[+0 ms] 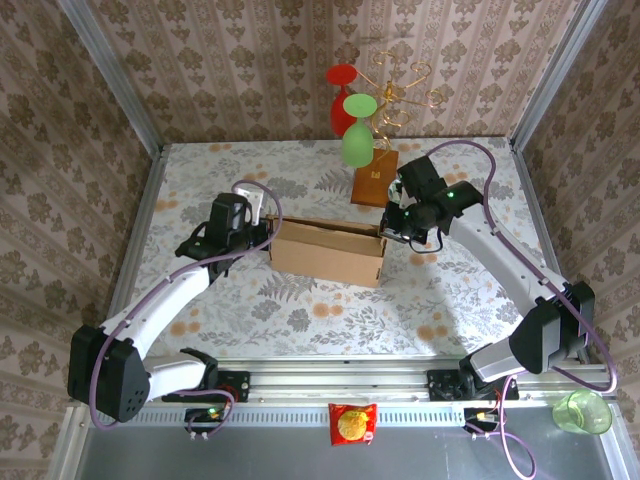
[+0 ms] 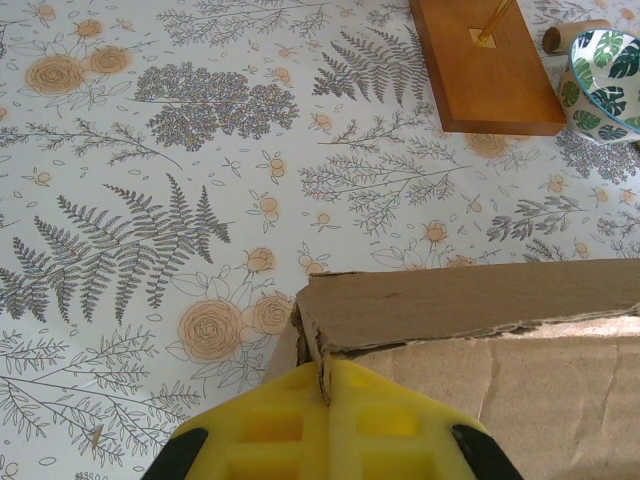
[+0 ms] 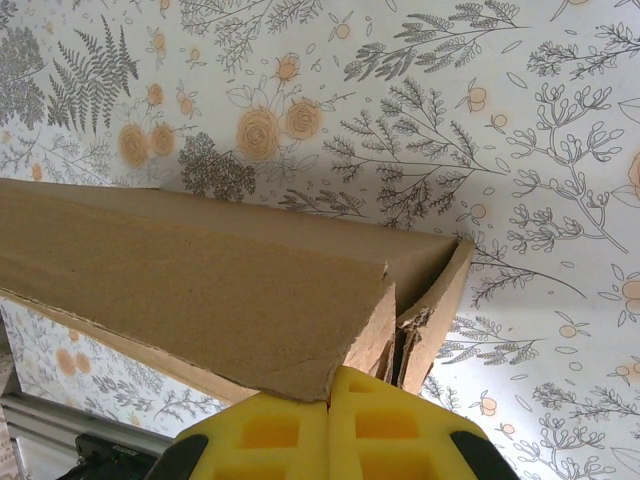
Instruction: Fold the paper box
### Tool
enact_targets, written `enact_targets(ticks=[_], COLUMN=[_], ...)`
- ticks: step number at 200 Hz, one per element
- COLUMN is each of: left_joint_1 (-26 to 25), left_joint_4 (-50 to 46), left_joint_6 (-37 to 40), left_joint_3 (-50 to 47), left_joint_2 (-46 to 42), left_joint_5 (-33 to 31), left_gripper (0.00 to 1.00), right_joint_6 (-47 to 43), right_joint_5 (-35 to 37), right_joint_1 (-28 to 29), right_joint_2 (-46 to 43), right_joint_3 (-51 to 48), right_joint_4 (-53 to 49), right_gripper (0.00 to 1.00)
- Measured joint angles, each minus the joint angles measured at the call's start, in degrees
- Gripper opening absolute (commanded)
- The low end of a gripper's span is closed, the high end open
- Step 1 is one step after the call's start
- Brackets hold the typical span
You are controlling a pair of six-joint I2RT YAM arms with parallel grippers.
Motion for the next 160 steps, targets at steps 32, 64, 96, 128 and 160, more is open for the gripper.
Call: enact_targets(ticks=[32,64,96,128,160], left_joint_1=[0.00,0.00,-0.02,-0.35,-0.50], left_joint_4=[0.02,0.00,0.02,0.87,2.19], left_joint_6=[0.00,0.00,0.00,-0.31,-0.81], left_joint_3=[0.00,0.00,0.00,-0.72,-1.57], left_joint_2=[0.02,0.02,0.00,-0.35,-0.63], left_joint_5=[0.13,0.15,0.42,0.61,0.61], left_gripper=[0.00,0.00,0.00,0.00,0.00], right_joint_6=[-0.24,-1.16,-3.21,-5.62,-7.63], right_joint_5=[-0.07,-0.11,-0.44,0.00,3.19], right_joint_1=[-0.20,-0.24,-0.20,0.59,2.82], right_joint_2=[-0.09,-1.64,-3.52,-5.75,-6.43], right_joint_3=[-0.81,-3.04,-5.29,-6.80,-6.93], right_joint_4=[0.52,2.56,4.00,3.48,1.99], right_gripper=[0.00,0.00,0.00,0.00,0.00])
